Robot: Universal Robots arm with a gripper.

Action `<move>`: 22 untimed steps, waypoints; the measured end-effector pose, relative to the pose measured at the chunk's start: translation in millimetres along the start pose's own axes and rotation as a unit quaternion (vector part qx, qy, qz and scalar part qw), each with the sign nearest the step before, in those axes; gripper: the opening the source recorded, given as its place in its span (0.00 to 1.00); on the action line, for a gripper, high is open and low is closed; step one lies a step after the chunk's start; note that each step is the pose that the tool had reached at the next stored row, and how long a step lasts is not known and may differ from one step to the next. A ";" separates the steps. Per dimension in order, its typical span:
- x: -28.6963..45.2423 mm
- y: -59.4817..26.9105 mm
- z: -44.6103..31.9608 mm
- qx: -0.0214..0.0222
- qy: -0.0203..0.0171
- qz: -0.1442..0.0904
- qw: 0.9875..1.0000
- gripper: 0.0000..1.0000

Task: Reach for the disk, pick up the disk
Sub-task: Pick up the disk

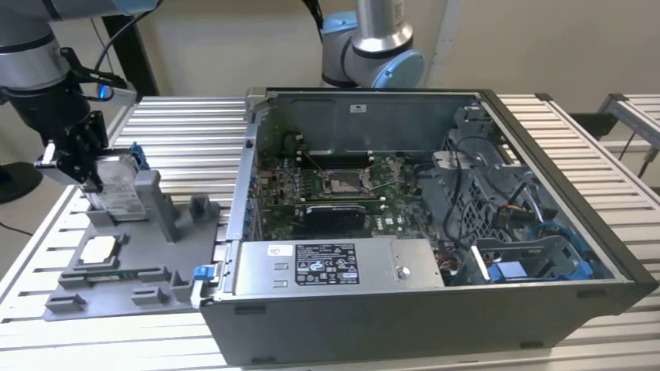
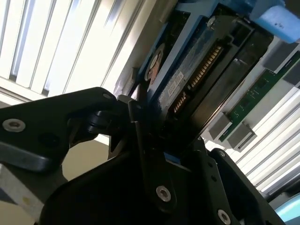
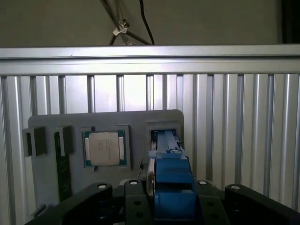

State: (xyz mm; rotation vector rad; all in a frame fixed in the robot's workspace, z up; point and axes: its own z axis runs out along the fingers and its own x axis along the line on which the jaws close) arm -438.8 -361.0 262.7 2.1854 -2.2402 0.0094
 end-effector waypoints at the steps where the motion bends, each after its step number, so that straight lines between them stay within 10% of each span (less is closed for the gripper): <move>1: 0.0 0.0 0.0 0.000 0.000 0.000 1.000 0.00; 22: 0.0 0.0 -4.1 0.000 0.001 0.000 1.000 0.00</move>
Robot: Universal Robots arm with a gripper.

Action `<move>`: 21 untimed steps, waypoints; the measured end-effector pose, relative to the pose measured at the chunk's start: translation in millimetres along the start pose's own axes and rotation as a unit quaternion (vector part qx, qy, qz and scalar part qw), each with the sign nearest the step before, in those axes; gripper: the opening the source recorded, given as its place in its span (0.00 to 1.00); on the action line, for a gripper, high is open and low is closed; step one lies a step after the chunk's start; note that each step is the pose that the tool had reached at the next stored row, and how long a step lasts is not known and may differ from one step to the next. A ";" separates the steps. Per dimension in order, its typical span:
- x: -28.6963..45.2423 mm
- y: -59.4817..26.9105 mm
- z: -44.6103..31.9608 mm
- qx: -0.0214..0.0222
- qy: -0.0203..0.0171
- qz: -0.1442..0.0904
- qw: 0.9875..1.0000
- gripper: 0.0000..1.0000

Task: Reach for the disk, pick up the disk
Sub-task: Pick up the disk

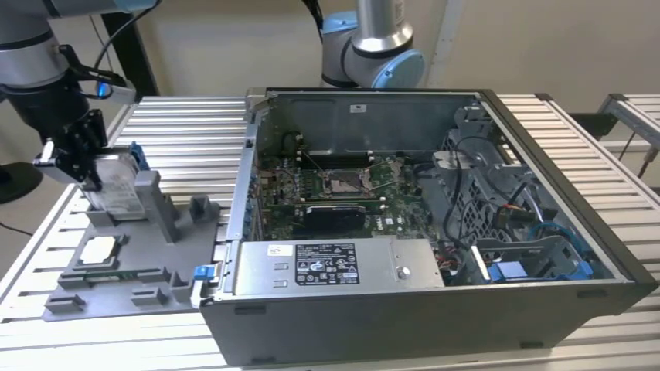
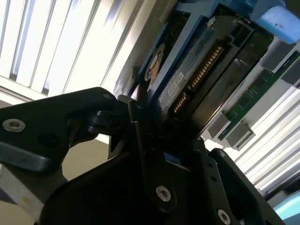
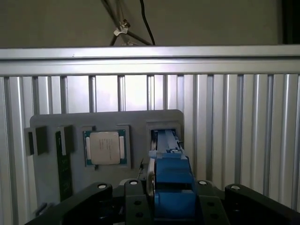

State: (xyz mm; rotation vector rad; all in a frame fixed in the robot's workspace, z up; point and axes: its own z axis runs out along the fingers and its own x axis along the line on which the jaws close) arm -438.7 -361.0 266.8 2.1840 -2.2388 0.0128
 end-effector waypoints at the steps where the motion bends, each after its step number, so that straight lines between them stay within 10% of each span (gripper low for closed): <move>1: 0.0 0.0 -1.4 0.000 0.000 0.000 1.000 0.00; 21: 0.5 0.1 -29.2 0.000 0.000 0.000 1.000 0.00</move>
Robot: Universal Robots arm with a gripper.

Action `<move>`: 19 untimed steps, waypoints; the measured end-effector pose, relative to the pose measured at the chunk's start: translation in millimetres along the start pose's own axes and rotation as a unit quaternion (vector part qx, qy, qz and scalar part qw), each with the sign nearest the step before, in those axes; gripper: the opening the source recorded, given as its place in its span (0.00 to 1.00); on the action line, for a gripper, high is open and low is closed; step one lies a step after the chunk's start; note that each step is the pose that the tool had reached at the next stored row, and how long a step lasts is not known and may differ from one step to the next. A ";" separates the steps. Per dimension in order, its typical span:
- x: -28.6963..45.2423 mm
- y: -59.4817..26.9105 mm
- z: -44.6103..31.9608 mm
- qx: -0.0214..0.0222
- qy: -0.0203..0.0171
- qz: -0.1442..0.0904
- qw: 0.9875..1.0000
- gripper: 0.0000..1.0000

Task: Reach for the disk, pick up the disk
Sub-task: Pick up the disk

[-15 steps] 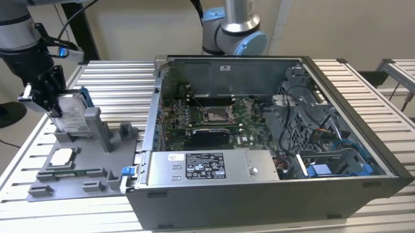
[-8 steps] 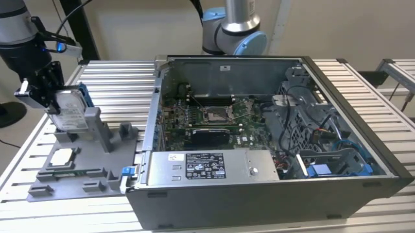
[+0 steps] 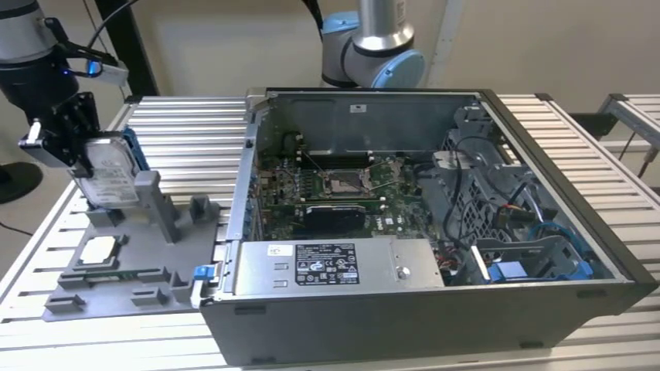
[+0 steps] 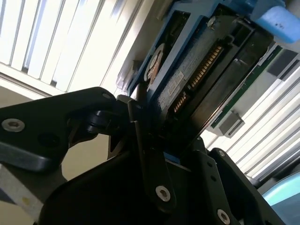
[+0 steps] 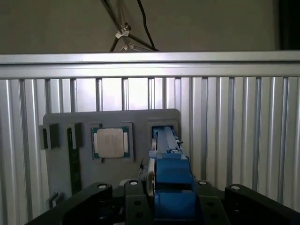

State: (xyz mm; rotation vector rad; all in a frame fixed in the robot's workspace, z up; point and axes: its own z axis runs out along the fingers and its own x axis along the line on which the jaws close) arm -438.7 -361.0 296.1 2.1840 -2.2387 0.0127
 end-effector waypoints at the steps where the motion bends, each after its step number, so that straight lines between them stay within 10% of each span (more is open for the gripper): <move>1: 0.0 0.0 -1.2 0.000 0.000 0.000 1.000 0.00; 19: 0.4 0.1 -27.9 0.000 0.000 0.000 1.000 0.00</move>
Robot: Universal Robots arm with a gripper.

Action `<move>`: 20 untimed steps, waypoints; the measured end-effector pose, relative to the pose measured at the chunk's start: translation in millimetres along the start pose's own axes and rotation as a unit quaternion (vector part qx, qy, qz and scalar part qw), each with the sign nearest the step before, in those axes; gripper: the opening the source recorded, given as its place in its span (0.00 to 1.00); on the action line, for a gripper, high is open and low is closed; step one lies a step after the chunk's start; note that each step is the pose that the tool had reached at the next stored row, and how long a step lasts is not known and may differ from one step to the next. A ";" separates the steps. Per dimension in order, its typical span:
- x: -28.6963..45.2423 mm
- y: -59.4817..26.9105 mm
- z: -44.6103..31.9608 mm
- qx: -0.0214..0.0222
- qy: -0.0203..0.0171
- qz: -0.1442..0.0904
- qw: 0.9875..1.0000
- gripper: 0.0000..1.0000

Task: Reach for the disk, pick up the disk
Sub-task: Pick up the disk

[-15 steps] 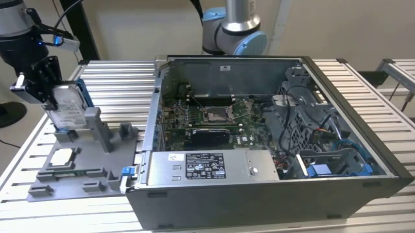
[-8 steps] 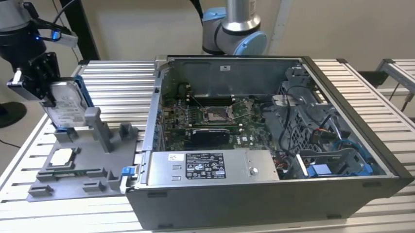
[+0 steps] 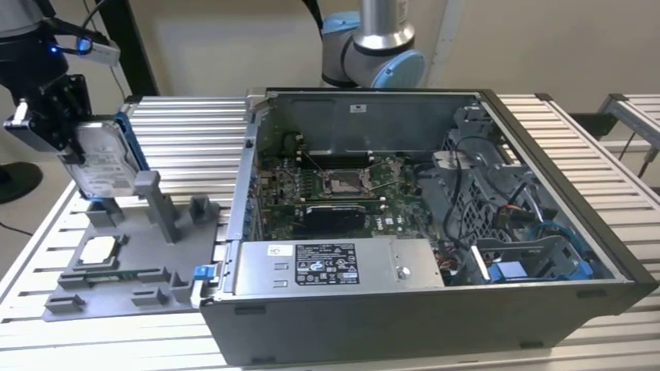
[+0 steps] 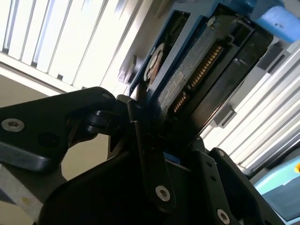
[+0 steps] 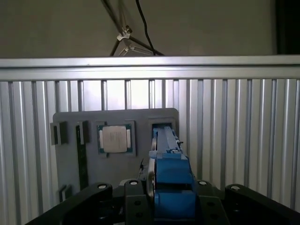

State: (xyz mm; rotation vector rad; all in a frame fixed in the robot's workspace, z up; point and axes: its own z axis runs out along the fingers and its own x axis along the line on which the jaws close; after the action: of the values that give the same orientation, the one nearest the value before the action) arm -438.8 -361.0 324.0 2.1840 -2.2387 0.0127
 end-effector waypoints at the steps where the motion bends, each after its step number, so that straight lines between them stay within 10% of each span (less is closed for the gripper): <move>1: 0.0 0.0 -2.2 0.000 0.000 0.000 1.000 0.00; 20: 0.6 0.2 -38.7 0.000 0.000 0.000 1.000 0.00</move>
State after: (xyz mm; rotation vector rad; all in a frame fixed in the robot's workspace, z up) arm -438.8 -360.9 362.6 2.1840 -2.2388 0.0127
